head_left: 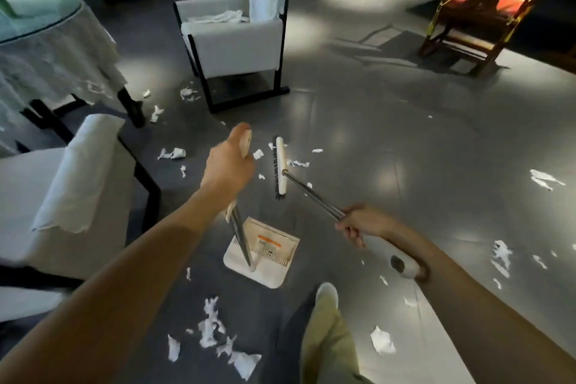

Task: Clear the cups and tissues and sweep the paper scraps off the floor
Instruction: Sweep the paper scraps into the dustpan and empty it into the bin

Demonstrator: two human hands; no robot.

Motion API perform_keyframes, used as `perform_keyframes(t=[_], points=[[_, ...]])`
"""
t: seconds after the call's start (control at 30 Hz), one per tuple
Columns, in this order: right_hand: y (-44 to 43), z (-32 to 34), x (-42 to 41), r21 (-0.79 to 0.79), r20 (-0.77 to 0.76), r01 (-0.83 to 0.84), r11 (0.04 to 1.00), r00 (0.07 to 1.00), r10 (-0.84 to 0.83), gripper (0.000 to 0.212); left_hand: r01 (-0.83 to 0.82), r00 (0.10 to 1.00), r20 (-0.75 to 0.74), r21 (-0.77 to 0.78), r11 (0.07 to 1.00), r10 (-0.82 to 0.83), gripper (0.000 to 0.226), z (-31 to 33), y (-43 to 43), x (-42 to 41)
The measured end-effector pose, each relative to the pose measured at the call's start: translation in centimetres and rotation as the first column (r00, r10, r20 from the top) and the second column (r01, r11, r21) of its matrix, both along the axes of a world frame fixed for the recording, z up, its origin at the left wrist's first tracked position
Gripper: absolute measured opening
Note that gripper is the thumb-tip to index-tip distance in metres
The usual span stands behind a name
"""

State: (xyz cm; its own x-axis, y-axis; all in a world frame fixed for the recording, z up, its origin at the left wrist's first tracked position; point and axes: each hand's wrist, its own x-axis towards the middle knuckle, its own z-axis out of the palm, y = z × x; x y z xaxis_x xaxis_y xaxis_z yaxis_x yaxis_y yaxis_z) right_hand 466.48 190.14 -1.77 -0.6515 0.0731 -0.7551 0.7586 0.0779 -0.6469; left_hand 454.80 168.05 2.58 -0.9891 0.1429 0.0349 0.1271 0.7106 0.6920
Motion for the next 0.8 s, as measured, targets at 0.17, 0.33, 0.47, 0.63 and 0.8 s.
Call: perform_keyframes(t=[0.17,0.33,0.47,0.63,0.8], points=[[10.9,1.6,-13.9,-0.023,0.007,0.019,1.0,1.0,-0.019,0.02,-0.047,0.999,0.024,0.018,0.999,0.047,0.06,0.5,10.5,-13.9],[20.4,3.4,-27.4,-0.014,0.033,0.005,1.0,0.999,-0.004,0.018,-0.087,0.996,0.011,0.038,0.996,0.086,0.059,1.1,19.6,-27.0],[28.1,2.9,-38.1,0.017,0.006,-0.001,1.0,1.0,0.001,0.008,-0.109,0.994,0.023,0.073,0.991,0.108,0.057,-0.2,26.9,-38.8],[37.5,1.9,-53.4,0.044,-0.037,0.042,0.998,0.998,-0.041,0.018,-0.076,0.997,0.02,0.094,0.993,0.074,0.055,-1.9,36.4,-55.0],[47.3,3.0,-68.1,0.122,-0.074,0.055,0.991,0.996,-0.046,0.02,-0.017,1.0,0.021,0.049,0.999,0.016,0.05,-0.4,46.0,-70.6]])
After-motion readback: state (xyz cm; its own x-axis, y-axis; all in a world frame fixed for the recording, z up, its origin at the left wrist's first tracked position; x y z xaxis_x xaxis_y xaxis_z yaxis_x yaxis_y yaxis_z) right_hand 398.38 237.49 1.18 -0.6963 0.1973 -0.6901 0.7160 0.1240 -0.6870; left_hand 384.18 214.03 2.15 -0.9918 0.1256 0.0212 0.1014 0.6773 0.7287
